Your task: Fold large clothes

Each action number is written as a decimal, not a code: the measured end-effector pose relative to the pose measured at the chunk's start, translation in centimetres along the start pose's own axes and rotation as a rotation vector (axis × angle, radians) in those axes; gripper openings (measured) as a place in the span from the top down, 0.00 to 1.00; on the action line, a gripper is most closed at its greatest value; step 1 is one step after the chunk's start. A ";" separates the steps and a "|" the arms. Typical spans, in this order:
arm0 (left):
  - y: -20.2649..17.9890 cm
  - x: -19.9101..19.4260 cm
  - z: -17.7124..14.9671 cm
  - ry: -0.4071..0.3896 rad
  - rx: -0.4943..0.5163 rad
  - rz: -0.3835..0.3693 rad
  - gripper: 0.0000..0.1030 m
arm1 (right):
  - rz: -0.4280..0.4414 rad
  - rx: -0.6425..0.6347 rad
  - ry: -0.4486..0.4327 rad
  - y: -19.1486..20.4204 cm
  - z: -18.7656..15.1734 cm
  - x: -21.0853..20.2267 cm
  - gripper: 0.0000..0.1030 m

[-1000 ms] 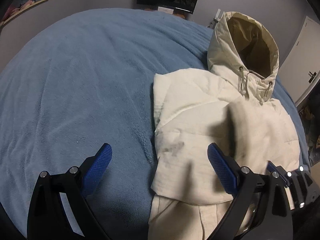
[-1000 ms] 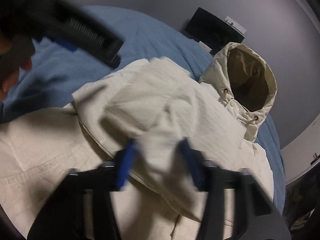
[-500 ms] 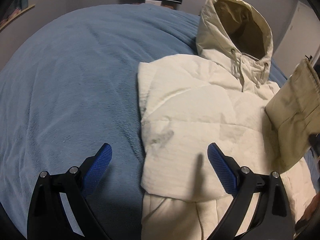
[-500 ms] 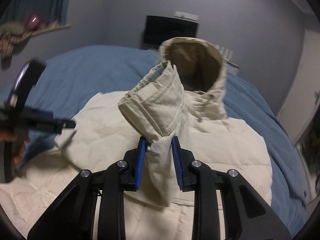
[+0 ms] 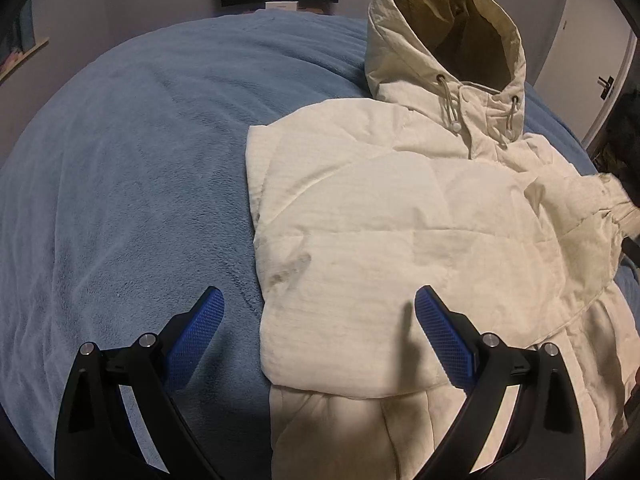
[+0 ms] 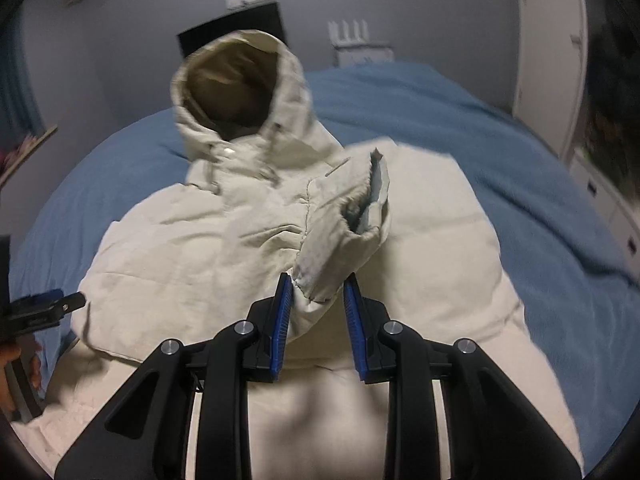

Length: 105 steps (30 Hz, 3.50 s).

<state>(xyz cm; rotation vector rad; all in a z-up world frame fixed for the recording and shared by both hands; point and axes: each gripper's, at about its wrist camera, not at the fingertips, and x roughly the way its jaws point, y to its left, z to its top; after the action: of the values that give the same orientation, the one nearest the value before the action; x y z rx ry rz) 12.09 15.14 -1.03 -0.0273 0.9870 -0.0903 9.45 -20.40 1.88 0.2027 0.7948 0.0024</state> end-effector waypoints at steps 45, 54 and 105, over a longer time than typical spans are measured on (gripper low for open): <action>-1.1 1.4 -0.6 0.039 0.057 0.019 0.10 | 0.118 0.335 0.107 -8.4 -3.2 2.4 0.86; -1.6 1.6 -0.9 0.039 0.079 0.027 0.10 | 0.102 0.298 0.128 -8.1 -3.2 2.6 0.85; -8.4 2.7 6.6 -0.082 0.213 -0.059 0.06 | 0.028 -0.155 0.100 -3.5 7.7 9.2 0.06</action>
<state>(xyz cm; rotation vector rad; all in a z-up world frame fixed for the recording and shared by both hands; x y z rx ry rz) 18.54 6.40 0.89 0.1342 0.8907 -0.2464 21.08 -24.53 -0.03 0.0667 0.8878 0.1008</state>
